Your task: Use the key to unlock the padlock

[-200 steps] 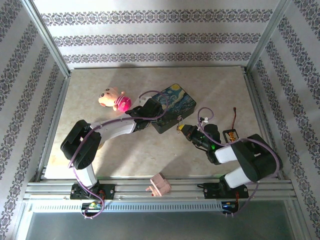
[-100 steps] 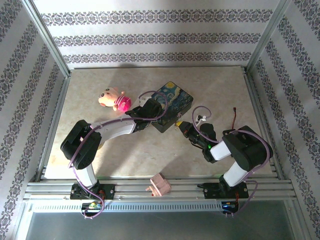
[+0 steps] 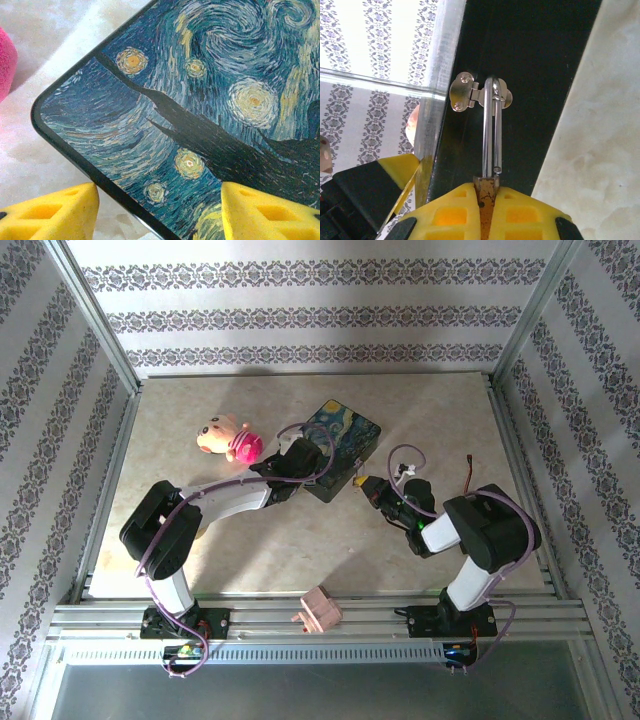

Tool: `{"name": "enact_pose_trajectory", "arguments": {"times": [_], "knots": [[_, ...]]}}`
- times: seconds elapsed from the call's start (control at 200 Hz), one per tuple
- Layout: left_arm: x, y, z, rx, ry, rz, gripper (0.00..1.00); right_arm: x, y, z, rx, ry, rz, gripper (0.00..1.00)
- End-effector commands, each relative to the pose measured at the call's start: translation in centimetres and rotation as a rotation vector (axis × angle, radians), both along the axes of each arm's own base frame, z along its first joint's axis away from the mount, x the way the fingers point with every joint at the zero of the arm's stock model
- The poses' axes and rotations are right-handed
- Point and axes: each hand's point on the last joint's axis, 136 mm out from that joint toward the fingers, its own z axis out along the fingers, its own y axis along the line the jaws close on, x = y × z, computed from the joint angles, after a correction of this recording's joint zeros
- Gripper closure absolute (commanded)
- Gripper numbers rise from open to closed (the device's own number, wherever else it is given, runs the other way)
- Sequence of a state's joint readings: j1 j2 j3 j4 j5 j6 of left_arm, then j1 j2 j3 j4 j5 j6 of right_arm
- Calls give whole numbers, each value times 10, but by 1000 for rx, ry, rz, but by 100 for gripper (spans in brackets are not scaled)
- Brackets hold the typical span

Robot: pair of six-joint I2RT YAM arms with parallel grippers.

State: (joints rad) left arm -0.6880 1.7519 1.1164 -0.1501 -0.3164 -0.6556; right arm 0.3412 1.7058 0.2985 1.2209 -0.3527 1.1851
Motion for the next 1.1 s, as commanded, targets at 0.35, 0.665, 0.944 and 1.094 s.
{"name": "enact_pose_trajectory", "arguments": {"times": [0.35, 0.665, 0.944, 1.094], "knots": [[-41, 36, -48, 193, 188, -17, 38, 30, -4, 37, -3, -194, -26, 96], [-42, 36, -49, 193, 191, -21, 40, 40, -3, 40, 31, -194, -40, 100], [-47, 39, -54, 201, 208, -30, 60, 49, -14, 52, 12, -232, -99, 100], [-51, 40, -59, 203, 222, -38, 65, 56, -22, 50, -6, -241, -169, 100]]}}
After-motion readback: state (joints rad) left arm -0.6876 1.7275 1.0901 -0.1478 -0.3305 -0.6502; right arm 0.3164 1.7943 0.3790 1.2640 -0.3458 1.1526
